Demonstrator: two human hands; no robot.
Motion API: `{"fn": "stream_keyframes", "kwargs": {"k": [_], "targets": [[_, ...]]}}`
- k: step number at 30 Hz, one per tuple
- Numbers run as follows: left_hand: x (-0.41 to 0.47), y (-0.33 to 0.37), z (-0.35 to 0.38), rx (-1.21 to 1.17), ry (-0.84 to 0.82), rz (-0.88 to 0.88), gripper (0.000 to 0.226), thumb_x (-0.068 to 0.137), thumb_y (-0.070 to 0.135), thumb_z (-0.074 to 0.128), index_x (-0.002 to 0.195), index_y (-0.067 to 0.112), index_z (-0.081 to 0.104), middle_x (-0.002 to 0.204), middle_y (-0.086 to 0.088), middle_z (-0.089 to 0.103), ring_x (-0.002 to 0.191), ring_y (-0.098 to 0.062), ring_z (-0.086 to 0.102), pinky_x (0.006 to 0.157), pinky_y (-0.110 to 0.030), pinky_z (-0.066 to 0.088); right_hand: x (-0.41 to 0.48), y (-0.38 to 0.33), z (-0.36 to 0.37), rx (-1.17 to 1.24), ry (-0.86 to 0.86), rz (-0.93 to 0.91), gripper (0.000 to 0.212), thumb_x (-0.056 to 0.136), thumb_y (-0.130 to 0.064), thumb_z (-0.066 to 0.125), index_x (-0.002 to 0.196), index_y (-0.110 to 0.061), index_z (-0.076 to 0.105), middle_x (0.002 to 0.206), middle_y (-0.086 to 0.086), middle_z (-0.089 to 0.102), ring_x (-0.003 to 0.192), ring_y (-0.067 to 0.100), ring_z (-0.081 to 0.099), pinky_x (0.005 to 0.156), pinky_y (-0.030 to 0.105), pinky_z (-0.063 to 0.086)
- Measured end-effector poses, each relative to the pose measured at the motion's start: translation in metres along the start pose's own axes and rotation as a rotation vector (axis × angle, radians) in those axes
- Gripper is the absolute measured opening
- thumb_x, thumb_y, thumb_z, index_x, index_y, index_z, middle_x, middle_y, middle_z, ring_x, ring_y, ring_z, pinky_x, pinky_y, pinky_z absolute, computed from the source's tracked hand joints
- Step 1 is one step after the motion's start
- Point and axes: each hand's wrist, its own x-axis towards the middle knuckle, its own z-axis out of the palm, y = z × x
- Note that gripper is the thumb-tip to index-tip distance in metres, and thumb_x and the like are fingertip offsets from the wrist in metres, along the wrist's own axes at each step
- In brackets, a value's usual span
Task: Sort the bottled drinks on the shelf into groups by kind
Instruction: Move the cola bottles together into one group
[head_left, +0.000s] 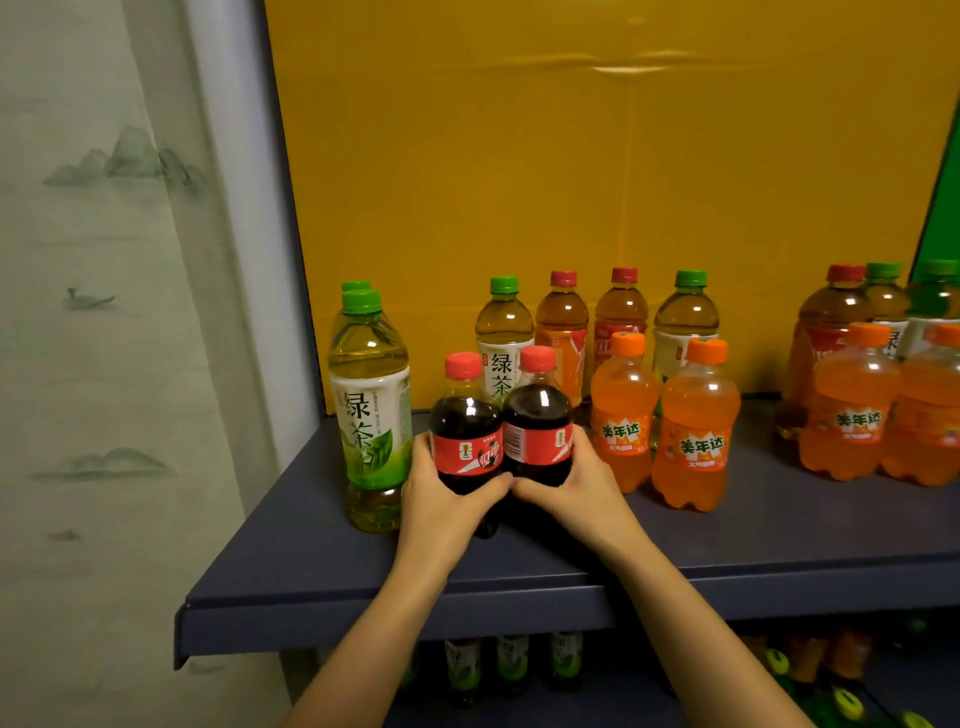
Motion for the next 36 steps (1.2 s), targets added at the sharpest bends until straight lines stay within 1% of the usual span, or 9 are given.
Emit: {"fn": "stream_keyframes", "kwargs": {"k": [2, 6, 9, 15, 19, 22, 26, 31, 36], "targets": [[-0.001, 0.0, 0.0, -0.033, -0.003, -0.003, 0.062, 0.063, 0.006, 0.082, 0.115, 0.019, 0.05, 0.107, 0.003, 0.064, 0.099, -0.01, 0.061, 0.084, -0.028, 0.05, -0.002, -0.001, -0.001, 0.001, 0.027, -0.005, 0.064, 0.067, -0.019, 0.081, 0.116, -0.026, 0.04, 0.104, -0.017, 0.054, 0.097, -0.002, 0.053, 0.073, 0.012, 0.043], [-0.003, 0.005, 0.002, -0.027, -0.019, 0.013, 0.06, 0.063, 0.007, 0.082, 0.112, 0.019, 0.05, 0.106, 0.002, 0.063, 0.099, -0.01, 0.061, 0.083, -0.027, 0.05, -0.005, -0.001, -0.008, 0.111, -0.079, 0.042, 0.065, 0.072, -0.013, 0.076, 0.124, -0.025, 0.038, 0.114, -0.009, 0.056, 0.109, 0.009, 0.055, 0.084, 0.019, 0.045], [-0.006, 0.01, 0.007, -0.037, -0.035, 0.03, 0.06, 0.065, 0.007, 0.081, 0.115, 0.017, 0.05, 0.108, 0.001, 0.064, 0.1, -0.011, 0.062, 0.084, -0.027, 0.051, -0.011, -0.004, -0.015, 0.085, -0.057, -0.015, 0.069, 0.071, -0.022, 0.079, 0.128, -0.024, 0.041, 0.119, -0.009, 0.058, 0.109, 0.003, 0.056, 0.091, 0.024, 0.046], [-0.022, 0.038, 0.036, -0.076, -0.078, 0.106, 0.058, 0.065, 0.008, 0.079, 0.117, 0.018, 0.053, 0.106, 0.004, 0.066, 0.097, -0.004, 0.064, 0.076, -0.015, 0.052, -0.042, -0.011, -0.059, 0.079, 0.022, -0.09, 0.061, 0.07, -0.027, 0.079, 0.12, -0.03, 0.046, 0.111, -0.017, 0.062, 0.101, -0.006, 0.059, 0.084, 0.013, 0.049], [-0.044, 0.063, 0.08, -0.139, -0.116, 0.139, 0.059, 0.062, 0.015, 0.079, 0.116, 0.017, 0.056, 0.105, 0.004, 0.068, 0.095, -0.003, 0.065, 0.074, -0.014, 0.052, -0.066, -0.013, -0.112, 0.116, 0.115, -0.084, 0.059, 0.07, -0.028, 0.078, 0.121, -0.026, 0.048, 0.111, -0.011, 0.064, 0.098, -0.004, 0.061, 0.081, 0.015, 0.051], [-0.065, 0.081, 0.123, -0.198, -0.133, 0.136, 0.06, 0.057, 0.024, 0.077, 0.113, 0.017, 0.059, 0.101, 0.005, 0.069, 0.093, -0.005, 0.067, 0.075, -0.017, 0.054, -0.085, -0.013, -0.162, 0.117, 0.204, -0.093, 0.062, 0.071, -0.03, 0.077, 0.124, -0.026, 0.046, 0.109, -0.015, 0.062, 0.096, -0.007, 0.06, 0.081, 0.015, 0.051], [-0.091, 0.096, 0.183, -0.214, -0.185, 0.141, 0.056, 0.055, 0.02, 0.085, 0.106, 0.024, 0.059, 0.097, 0.008, 0.069, 0.087, -0.001, 0.066, 0.068, -0.011, 0.051, -0.114, -0.007, -0.234, 0.091, 0.271, -0.099, 0.053, 0.072, -0.029, 0.075, 0.117, -0.031, 0.046, 0.103, -0.019, 0.062, 0.092, -0.009, 0.06, 0.076, 0.01, 0.049], [-0.126, 0.102, 0.258, -0.233, -0.261, 0.129, 0.05, 0.058, 0.023, 0.08, 0.102, 0.029, 0.058, 0.097, 0.008, 0.068, 0.086, 0.0, 0.066, 0.068, -0.012, 0.052, -0.152, 0.013, -0.315, 0.032, 0.344, -0.051, 0.062, 0.062, -0.043, 0.072, 0.117, -0.032, 0.046, 0.104, -0.02, 0.062, 0.096, -0.008, 0.06, 0.079, 0.015, 0.05], [-0.147, 0.11, 0.33, -0.256, -0.337, 0.111, 0.054, 0.054, 0.026, 0.08, 0.103, 0.031, 0.057, 0.098, 0.009, 0.068, 0.088, 0.002, 0.065, 0.069, -0.01, 0.051, -0.175, 0.03, -0.389, -0.019, 0.391, -0.006, 0.059, 0.069, -0.034, 0.075, 0.118, -0.033, 0.042, 0.104, -0.021, 0.059, 0.091, -0.014, 0.058, 0.07, 0.007, 0.048]]}}
